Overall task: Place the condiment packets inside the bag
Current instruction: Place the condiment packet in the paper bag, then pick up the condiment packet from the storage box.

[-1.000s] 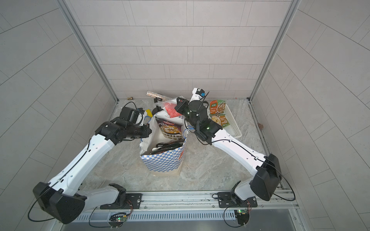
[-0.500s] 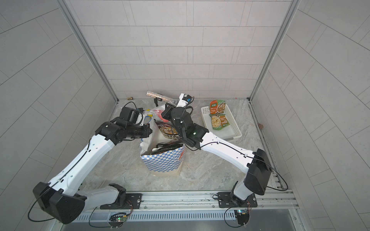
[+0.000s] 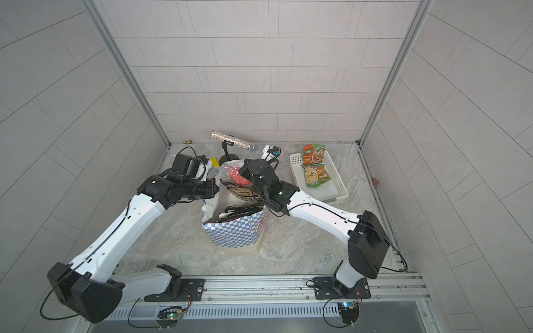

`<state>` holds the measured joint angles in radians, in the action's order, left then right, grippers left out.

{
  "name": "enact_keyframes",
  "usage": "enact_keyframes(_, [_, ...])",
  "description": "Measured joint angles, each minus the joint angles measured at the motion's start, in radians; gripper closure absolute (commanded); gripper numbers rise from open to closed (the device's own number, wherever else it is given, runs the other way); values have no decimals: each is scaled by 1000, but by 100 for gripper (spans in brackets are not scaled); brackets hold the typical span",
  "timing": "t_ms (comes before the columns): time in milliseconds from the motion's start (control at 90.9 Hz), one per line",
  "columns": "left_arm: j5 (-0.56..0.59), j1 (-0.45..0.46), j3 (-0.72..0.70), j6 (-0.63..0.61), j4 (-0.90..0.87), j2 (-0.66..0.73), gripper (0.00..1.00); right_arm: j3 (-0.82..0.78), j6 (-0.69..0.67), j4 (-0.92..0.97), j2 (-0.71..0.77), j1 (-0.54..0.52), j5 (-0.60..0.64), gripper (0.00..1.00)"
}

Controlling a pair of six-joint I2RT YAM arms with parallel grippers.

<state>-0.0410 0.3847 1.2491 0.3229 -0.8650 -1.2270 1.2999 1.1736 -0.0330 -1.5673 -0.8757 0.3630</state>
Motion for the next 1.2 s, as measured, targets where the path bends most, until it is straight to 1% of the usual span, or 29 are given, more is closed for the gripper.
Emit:
enact_keyframes(121, [0, 0, 0, 0, 0, 0, 100, 0, 12, 0, 0, 1, -12, 91])
enact_keyframes(187, [0, 0, 0, 0, 0, 0, 100, 0, 18, -3, 0, 9, -20, 84])
enact_keyframes(264, [0, 0, 0, 0, 0, 0, 100, 0, 14, -5, 0, 34, -47, 77])
enact_keyframes(319, [1, 0, 0, 0, 0, 0, 100, 0, 18, -7, 0, 59, -70, 70])
enact_keyframes(451, [3, 0, 0, 0, 0, 0, 100, 0, -6, -44, 2, 107, -129, 56])
enact_keyframes(517, [3, 0, 0, 0, 1, 0, 100, 0, -31, -49, 7, 114, -159, 50])
enact_keyframes(528, [3, 0, 0, 0, 1, 0, 100, 0, -37, -49, 9, 115, -165, 47])
enact_keyframes(627, [3, 0, 0, 0, 3, -1, 100, 5, -93, -42, 26, 115, -219, 38])
enact_keyframes(682, [4, 0, 0, 0, 3, -1, 100, 16, -143, -21, 42, 117, -253, 35])
enact_keyframes(781, [4, 0, 0, 0, 3, -1, 100, 47, -255, 42, 89, 153, -303, 24])
enact_keyframes(837, [3, 0, 0, 1, 3, -2, 100, 67, -327, 105, 125, 201, -322, 18])
enact_keyframes(903, [-5, 0, 2, 3, 4, -5, 100, 87, -404, 177, 168, 290, -341, 15])
enact_keyframes(1013, [-39, 0, 9, 25, 6, -16, 100, 97, -511, 275, 215, 491, -381, 9])
enact_keyframes(1101, [-76, -3, 18, 57, 10, -23, 100, 87, -593, 346, 202, 637, -401, 4])
enact_keyframes(1200, [-98, -4, 20, 97, 25, -24, 100, 85, -663, 415, 125, 729, -411, 1])
